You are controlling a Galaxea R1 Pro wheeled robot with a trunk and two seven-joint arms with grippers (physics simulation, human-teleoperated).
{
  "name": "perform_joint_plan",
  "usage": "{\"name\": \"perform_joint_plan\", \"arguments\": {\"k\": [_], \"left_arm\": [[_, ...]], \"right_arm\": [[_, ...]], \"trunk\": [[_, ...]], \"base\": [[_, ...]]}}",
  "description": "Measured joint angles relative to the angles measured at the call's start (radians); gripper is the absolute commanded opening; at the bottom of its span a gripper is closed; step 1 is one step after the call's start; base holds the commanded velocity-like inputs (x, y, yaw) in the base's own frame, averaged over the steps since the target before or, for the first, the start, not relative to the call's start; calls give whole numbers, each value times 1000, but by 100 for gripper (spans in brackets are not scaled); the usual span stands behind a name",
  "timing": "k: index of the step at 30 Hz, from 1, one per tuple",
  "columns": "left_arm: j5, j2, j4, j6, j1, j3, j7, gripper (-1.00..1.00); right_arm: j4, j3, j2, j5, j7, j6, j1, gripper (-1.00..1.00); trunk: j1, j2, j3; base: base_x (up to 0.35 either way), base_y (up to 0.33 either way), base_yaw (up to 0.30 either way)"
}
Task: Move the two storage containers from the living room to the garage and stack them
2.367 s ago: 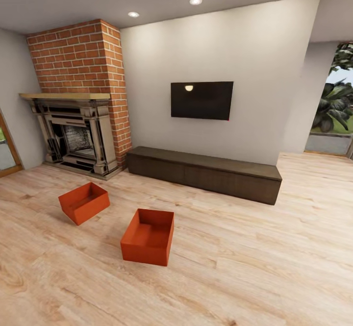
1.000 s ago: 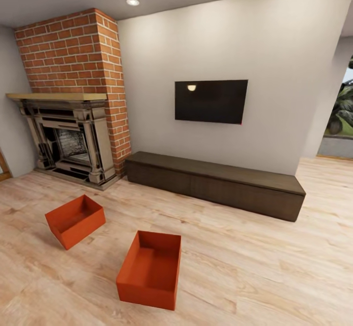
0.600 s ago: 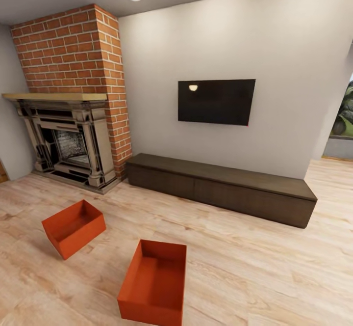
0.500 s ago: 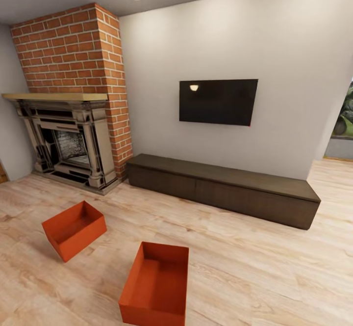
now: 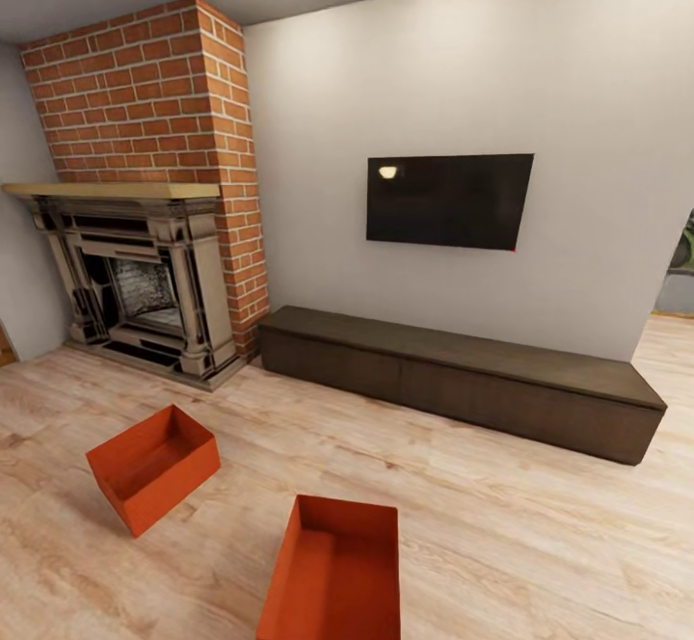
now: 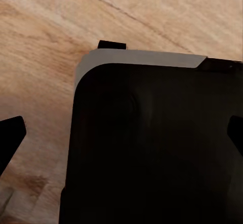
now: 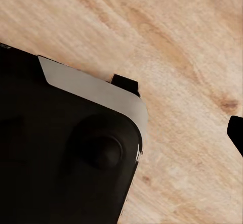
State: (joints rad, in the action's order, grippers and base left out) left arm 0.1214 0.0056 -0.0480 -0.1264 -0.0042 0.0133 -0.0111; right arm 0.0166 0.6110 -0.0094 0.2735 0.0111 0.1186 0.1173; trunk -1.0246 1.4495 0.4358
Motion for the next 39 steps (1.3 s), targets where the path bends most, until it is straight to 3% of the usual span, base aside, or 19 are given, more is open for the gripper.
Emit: {"name": "perform_joint_plan", "arguments": {"k": [12,28,39], "left_arm": [[-2,0,0,0,0,0,0,100],[-2,-1,0,-1,0,0,0,100],[-3,0,0,0,0,0,-1,100]], "right_arm": [[0,0,0,-1,0,1,0,100],[0,0,0,0,0,1,0,100],[0,0,0,0,0,1,0,100]], "trunk": [[0,0,0],[0,0,0],[0,0,0]], "base": [[53,35,-6],[2,2,-188],[204,180,-6]]}}
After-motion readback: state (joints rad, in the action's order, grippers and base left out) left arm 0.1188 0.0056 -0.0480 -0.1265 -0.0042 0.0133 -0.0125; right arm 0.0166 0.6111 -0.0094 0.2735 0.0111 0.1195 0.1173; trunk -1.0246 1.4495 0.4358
